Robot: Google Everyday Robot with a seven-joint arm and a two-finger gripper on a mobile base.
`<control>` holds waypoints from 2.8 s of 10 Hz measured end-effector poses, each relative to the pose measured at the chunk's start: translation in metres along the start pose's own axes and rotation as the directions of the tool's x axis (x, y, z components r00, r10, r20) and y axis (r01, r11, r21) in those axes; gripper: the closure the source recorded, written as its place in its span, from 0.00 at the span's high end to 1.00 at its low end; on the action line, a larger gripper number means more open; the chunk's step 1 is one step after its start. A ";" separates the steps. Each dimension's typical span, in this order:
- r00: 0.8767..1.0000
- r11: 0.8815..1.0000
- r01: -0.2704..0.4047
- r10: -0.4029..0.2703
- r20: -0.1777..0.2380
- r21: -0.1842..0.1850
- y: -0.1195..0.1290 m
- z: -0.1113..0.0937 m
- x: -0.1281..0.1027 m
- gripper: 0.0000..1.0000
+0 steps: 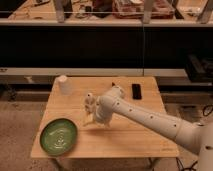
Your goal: Place the ceramic cup in the ceramic bowl
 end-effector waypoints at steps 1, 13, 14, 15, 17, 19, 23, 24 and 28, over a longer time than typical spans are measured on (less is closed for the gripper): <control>1.000 1.000 0.000 0.000 0.000 0.000 0.000 0.000 0.000 0.80; 1.000 1.000 0.000 0.000 0.000 0.000 0.000 0.000 0.000 0.80; 1.000 1.000 0.000 0.000 0.000 0.000 0.000 0.000 0.000 0.80; 1.000 1.000 0.000 0.000 0.000 0.000 0.000 0.000 0.000 0.80; 1.000 1.000 0.000 0.000 0.000 0.000 0.000 0.000 0.000 0.80; 1.000 1.000 -0.001 0.001 0.001 0.001 0.000 0.001 0.000 0.80; 0.999 0.999 0.027 -0.028 -0.046 -0.021 -0.008 -0.023 0.009 0.80; 0.995 0.998 0.048 -0.051 -0.086 -0.044 -0.017 -0.046 0.019 0.80; 0.959 0.984 0.122 -0.151 -0.240 -0.131 -0.074 -0.145 0.079 0.80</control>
